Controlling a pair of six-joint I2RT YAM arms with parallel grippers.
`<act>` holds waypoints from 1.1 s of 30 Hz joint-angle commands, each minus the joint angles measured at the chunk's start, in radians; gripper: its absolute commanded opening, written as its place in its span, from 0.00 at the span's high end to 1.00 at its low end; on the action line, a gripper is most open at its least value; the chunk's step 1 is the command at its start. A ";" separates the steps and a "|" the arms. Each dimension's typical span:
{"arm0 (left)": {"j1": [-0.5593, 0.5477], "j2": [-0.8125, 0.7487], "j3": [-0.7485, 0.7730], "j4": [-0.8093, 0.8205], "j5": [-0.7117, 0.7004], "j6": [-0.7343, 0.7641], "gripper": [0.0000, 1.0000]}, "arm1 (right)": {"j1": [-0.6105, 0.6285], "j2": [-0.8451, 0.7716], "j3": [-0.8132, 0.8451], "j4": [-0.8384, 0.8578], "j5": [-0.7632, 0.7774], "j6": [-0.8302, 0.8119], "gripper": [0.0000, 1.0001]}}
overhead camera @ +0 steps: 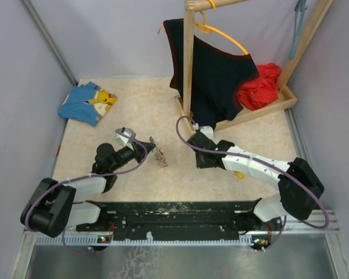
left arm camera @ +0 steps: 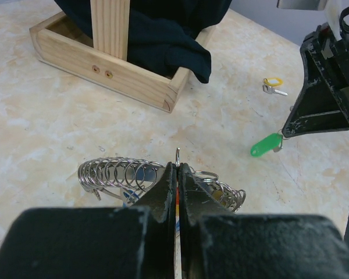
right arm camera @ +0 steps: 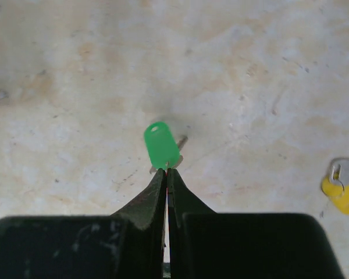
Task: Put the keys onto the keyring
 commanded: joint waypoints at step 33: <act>-0.014 0.014 0.052 0.023 0.078 0.042 1.00 | 0.044 -0.093 -0.207 0.486 -0.166 -0.304 0.59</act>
